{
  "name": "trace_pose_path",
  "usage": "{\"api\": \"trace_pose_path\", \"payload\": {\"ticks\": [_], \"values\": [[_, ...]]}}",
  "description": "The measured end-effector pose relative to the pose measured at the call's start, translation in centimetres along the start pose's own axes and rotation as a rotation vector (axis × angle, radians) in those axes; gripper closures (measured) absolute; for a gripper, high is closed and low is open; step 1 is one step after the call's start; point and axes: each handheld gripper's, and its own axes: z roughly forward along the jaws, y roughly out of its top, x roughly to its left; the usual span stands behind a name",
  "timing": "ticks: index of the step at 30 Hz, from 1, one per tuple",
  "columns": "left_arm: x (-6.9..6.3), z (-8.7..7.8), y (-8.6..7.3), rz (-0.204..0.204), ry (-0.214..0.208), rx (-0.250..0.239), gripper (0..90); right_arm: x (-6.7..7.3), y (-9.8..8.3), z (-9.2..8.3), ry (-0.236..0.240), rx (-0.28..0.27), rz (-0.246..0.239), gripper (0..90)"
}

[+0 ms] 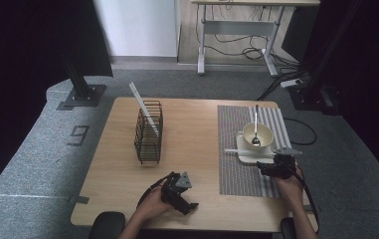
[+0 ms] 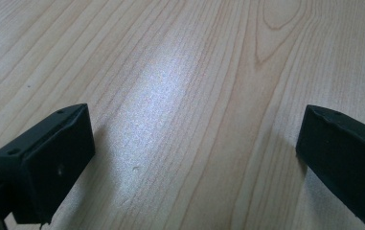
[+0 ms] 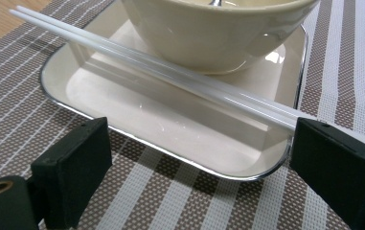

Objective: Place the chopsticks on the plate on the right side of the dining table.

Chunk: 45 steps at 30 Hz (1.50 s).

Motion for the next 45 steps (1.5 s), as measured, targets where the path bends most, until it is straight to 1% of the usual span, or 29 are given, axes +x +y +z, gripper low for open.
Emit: {"api": "trace_pose_path", "payload": {"ticks": [5,8,15,22,25,27,30,33,37,39,42,45], "values": [[0.0,0.0,0.0,0.0,0.0,0.0,0.0,-0.2,-0.1,0.4,-0.012,0.014,-0.014,4.7],[0.0,0.0,0.0,0.0,0.0,0.0,0.0,-0.3,-0.1,0.7,-0.009,0.024,-0.015,3.4],[0.0,0.0,0.0,0.0,0.0,0.0,0.0,-0.5,0.0,0.9,-0.002,0.019,-0.017,2.0],[0.0,0.0,0.0,0.0,0.0,0.0,0.0,-0.4,0.0,0.7,-0.012,0.019,-0.025,2.1],[0.0,0.0,0.0,0.0,0.0,0.0,0.0,-0.4,0.1,0.4,-0.01,0.007,-0.022,2.3],[0.0,0.0,0.0,0.0,0.0,0.0,0.0,-0.4,0.1,0.2,-0.007,0.013,-0.029,2.0],[0.0,0.0,0.0,0.0,0.0,0.0,0.0,-0.3,0.2,-0.4,-0.004,0.035,-0.046,0.0],[0.0,0.0,0.0,-0.001,0.0,-0.001,0.0,-0.3,0.2,-1.4,0.022,0.056,-0.065,0.0],[0.0,0.0,0.0,-0.002,0.001,-0.001,0.0,-0.1,0.0,-3.2,0.028,0.024,-0.067,0.0],[0.0,0.0,0.0,-0.001,0.0,-0.001,0.0,0.1,0.0,-4.2,0.03,0.016,-0.077,0.0],[0.0,0.0,0.0,-0.001,0.001,0.0,0.0,0.6,-0.2,-5.8,0.035,0.015,-0.092,0.0],[0.0,0.0,0.0,-0.001,0.001,-0.001,0.0,1.1,-0.5,-6.9,0.047,0.019,-0.092,0.0]]}}
